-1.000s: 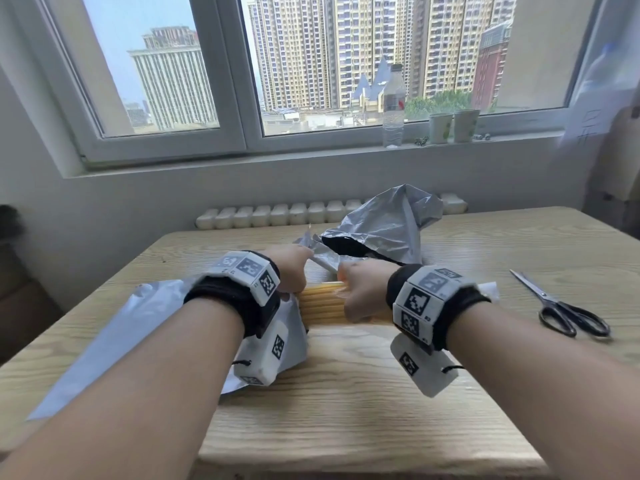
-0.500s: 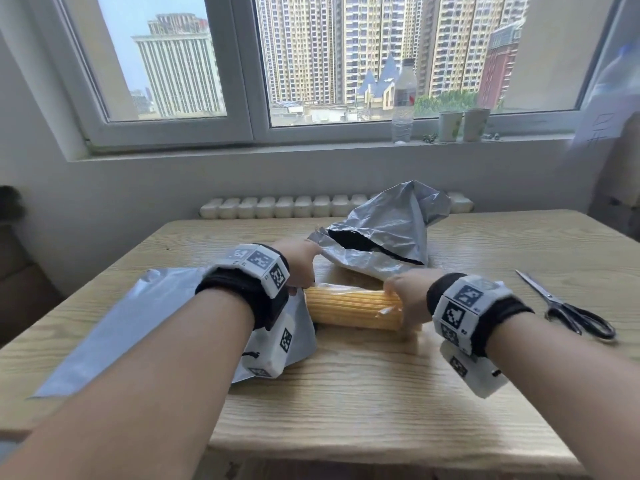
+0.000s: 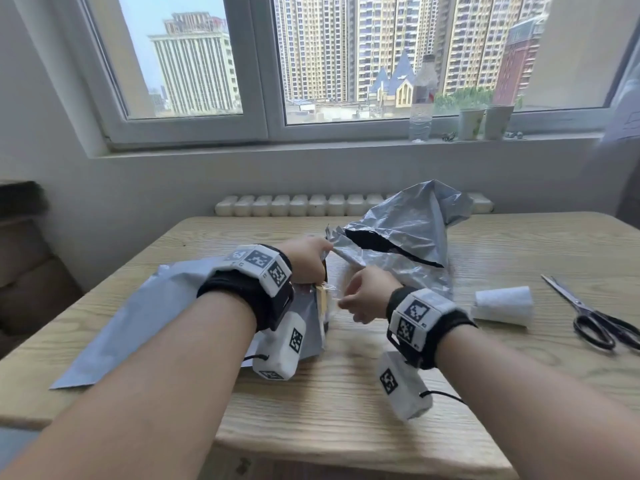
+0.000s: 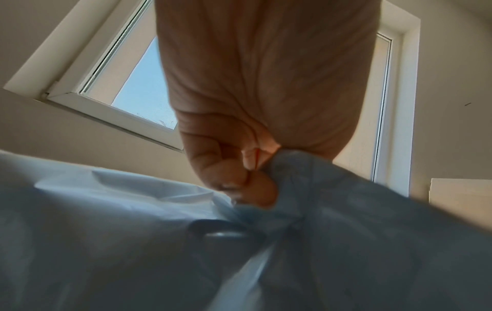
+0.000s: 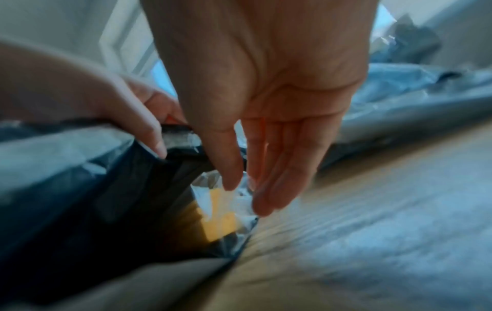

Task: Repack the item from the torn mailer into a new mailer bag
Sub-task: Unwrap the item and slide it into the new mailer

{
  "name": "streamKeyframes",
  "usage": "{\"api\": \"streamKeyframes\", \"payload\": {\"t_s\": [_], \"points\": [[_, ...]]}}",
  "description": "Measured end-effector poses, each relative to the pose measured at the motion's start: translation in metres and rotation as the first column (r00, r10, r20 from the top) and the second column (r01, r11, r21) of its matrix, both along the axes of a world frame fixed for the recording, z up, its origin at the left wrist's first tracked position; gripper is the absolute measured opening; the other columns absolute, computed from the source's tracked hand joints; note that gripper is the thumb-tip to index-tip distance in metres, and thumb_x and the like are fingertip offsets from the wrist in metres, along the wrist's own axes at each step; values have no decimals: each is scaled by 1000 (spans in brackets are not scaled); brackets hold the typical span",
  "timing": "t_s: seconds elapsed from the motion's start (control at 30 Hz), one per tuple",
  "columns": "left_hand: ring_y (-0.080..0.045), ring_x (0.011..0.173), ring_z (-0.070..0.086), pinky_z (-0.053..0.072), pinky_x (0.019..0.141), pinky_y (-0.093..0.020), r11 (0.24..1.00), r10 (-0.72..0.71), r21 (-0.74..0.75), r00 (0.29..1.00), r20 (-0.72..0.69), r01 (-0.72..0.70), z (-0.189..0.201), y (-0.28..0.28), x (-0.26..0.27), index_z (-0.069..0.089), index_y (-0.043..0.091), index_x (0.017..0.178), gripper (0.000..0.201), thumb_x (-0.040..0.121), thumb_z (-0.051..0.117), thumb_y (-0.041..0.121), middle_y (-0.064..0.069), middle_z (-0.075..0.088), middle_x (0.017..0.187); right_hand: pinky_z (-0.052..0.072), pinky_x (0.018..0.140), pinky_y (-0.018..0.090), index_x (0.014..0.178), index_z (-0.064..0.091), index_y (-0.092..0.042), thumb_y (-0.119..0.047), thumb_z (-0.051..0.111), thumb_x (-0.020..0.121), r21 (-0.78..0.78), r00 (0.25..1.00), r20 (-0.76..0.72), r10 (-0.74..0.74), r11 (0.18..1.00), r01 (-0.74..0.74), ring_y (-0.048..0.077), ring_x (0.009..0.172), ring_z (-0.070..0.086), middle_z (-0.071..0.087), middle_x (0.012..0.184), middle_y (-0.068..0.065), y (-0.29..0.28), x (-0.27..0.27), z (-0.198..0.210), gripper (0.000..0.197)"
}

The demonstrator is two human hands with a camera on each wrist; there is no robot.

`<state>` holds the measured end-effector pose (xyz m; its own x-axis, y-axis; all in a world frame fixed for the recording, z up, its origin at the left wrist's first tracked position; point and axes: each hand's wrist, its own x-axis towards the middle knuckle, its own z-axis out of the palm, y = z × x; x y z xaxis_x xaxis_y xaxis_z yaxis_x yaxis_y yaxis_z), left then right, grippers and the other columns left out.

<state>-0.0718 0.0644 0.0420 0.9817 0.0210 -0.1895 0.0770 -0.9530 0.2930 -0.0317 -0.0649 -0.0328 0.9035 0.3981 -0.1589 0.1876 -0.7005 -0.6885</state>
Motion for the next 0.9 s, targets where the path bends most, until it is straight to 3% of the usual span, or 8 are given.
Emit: {"api": "streamKeyframes", "payload": {"t_s": [0.1, 0.3, 0.37, 0.47, 0.53, 0.63, 0.8, 0.9], "points": [[-13, 58, 52, 57, 72, -36, 999, -8, 47, 1000, 10, 7, 0, 0, -1, 46, 11, 139, 59, 82, 52, -5, -3, 57, 80, 56, 56, 29, 94, 58, 1, 12, 47, 90, 402, 942, -322, 89, 914, 51, 17, 48, 65, 63, 67, 14, 6, -2, 0, 16], [-25, 98, 61, 49, 71, -25, 1000, -13, 13, 1000, 28, 12, -6, 3, -2, 32, 19, 149, 71, 85, 51, -3, -8, 47, 140, 45, 102, 50, 99, 64, -20, 30, 28, 77, 549, 820, -403, 407, 824, -139, 26, 105, 58, 62, 98, 5, 22, -20, -9, 65], [-27, 107, 59, 50, 73, -27, 1000, -9, -17, 1000, 30, 10, -8, 4, -3, 29, 20, 151, 72, 86, 50, -4, -9, 43, 143, 51, 94, 48, 111, 61, -13, 26, 29, 82, 552, 835, -435, 336, 833, -48, 29, 99, 58, 60, 95, 9, 22, -17, -9, 58], [-21, 83, 58, 55, 72, -34, 995, 7, -104, 999, 32, -4, -11, 6, -3, 27, 30, 151, 79, 85, 50, -6, -13, 51, 133, 59, 58, 32, 122, 50, 5, 10, 41, 93, 506, 865, -466, 186, 858, 89, 25, 62, 68, 63, 86, 18, 10, -17, 1, 31], [-15, 69, 57, 56, 62, -31, 987, 11, -161, 999, 47, -3, -14, 6, -3, 26, 35, 150, 80, 86, 53, -2, -12, 55, 127, 59, 56, 31, 110, 54, 5, -10, 50, 97, 453, 860, -487, 150, 886, 102, 23, 57, 68, 65, 82, 20, -3, -21, 6, 20], [-22, 80, 64, 58, 69, -35, 987, 16, -163, 995, 100, 0, -22, 3, -5, 22, 32, 152, 76, 88, 56, 7, -12, 55, 129, 59, 60, 29, 104, 61, 3, -40, 61, 90, 305, 819, -513, 256, 947, -104, 22, 67, 70, 70, 82, 16, -18, -35, 10, 45], [-26, 70, 69, 58, 61, -37, 969, 73, -246, 988, 139, -37, -36, -1, -16, 18, 28, 152, 66, 95, 52, 21, -16, 61, 123, 58, 54, 22, 106, 61, 9, -14, 61, 91, 294, 876, -459, 146, 956, -5, 14, 50, 68, 70, 78, 21, -14, -53, 4, 28], [-19, 66, 69, 55, 55, -29, 934, 137, -352, 972, 193, -61, -36, 3, -30, 40, 22, 138, 48, 94, 58, 28, -7, 61, 121, 54, 49, 20, 111, 60, 7, -15, 55, 93, 294, 892, -444, 81, 954, 60, 10, 45, 64, 68, 79, 18, -12, -56, 3, 29]]}}
